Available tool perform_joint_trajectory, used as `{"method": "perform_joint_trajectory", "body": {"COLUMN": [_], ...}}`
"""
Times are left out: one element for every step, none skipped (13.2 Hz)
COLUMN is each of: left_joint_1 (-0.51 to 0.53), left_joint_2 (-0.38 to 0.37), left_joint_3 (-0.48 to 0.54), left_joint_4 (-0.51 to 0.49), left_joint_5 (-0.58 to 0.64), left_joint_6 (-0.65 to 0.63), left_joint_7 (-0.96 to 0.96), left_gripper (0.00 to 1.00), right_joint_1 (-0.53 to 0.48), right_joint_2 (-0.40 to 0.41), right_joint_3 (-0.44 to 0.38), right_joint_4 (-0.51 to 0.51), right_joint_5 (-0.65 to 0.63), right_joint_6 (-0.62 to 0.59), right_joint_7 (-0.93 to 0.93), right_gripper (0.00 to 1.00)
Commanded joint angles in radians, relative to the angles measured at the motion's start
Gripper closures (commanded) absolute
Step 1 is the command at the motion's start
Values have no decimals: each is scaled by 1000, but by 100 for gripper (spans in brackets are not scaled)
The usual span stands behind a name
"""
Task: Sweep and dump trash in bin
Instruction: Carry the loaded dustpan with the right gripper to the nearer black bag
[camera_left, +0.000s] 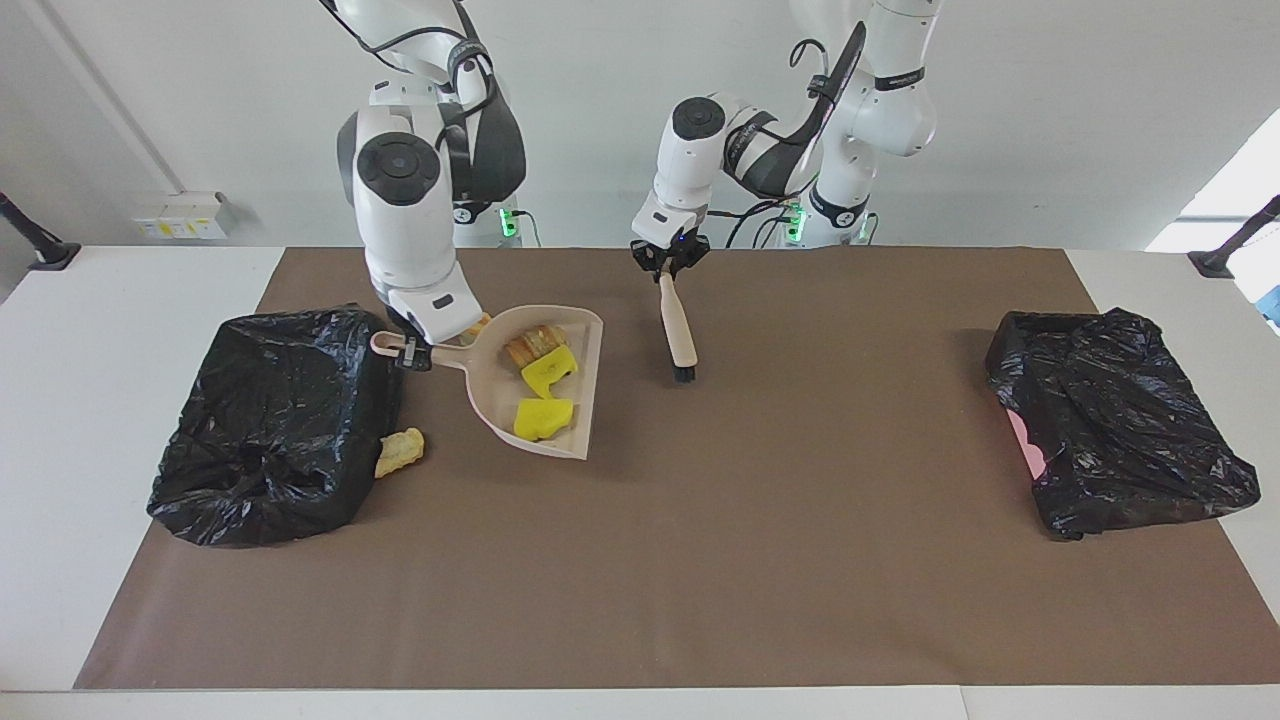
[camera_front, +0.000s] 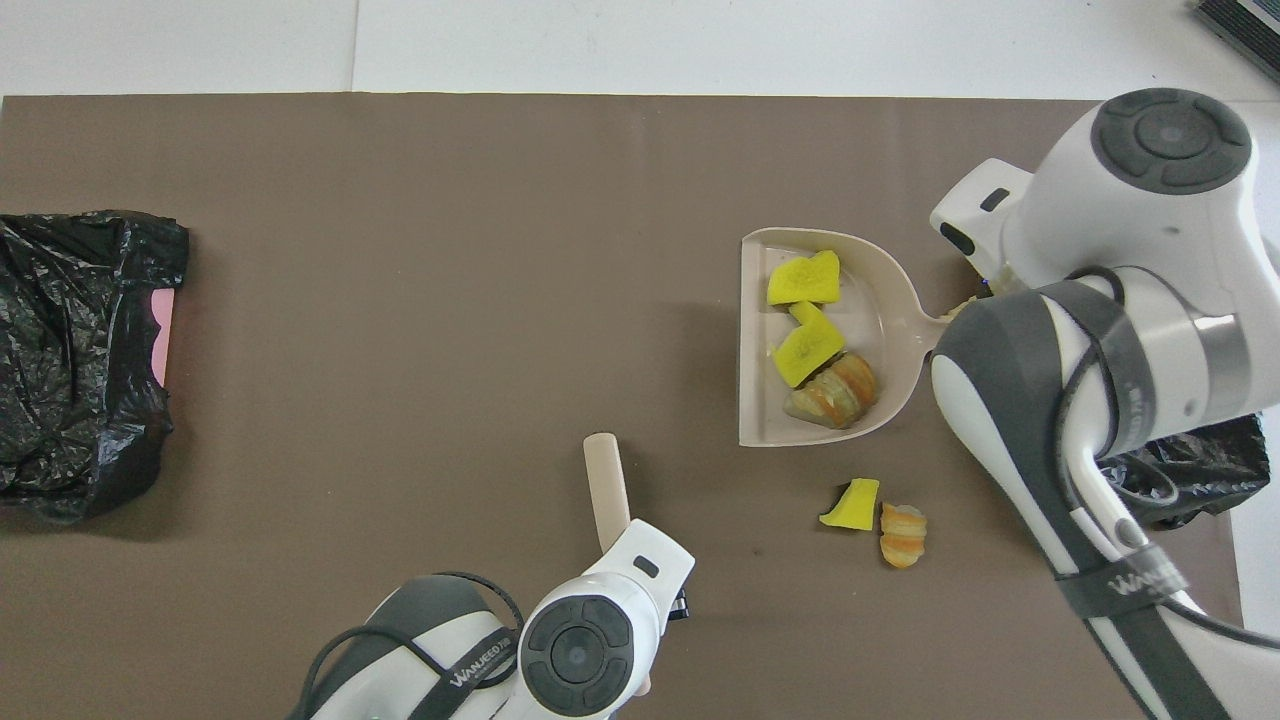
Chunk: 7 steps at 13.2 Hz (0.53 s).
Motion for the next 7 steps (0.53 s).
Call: {"method": "perform_joint_trajectory", "body": {"left_joint_1": [-33,-33,-33,-33,-33,-32,-33], "left_joint_2": [6,6,4,4,4,6,8], "left_joint_3": [16,16,14,14,14,14,16], "left_joint_4": [-22,-37,-50,-59,-64,-67,-70], "left_joint_5": [-9,-9,-9,-9,-9,-9,-9], "left_joint_6": [36,56,85,94,96,104,108], "left_joint_7": [0,25,46,49,52,52,52], "left_gripper": [100,100,100,100,100,100,100], "right_joint_1": [-75,-96,-124,-162,-205,-251,-297], "right_joint_2": [-54,-70,-82,-87,-84,-81,-79], "right_joint_3": [3,2,0,0,0,0,0], "right_joint_4": [11,11,11,13,30,33,33], "right_joint_5": [26,16,8,7,7,5,5], "right_joint_6": [-28,-31,-31,-31,-31,-28,-14], "right_joint_7": [-83,-86,-97,-138,-191,-248,-308], "right_gripper": [100,100,100,100,100,100,100]}}
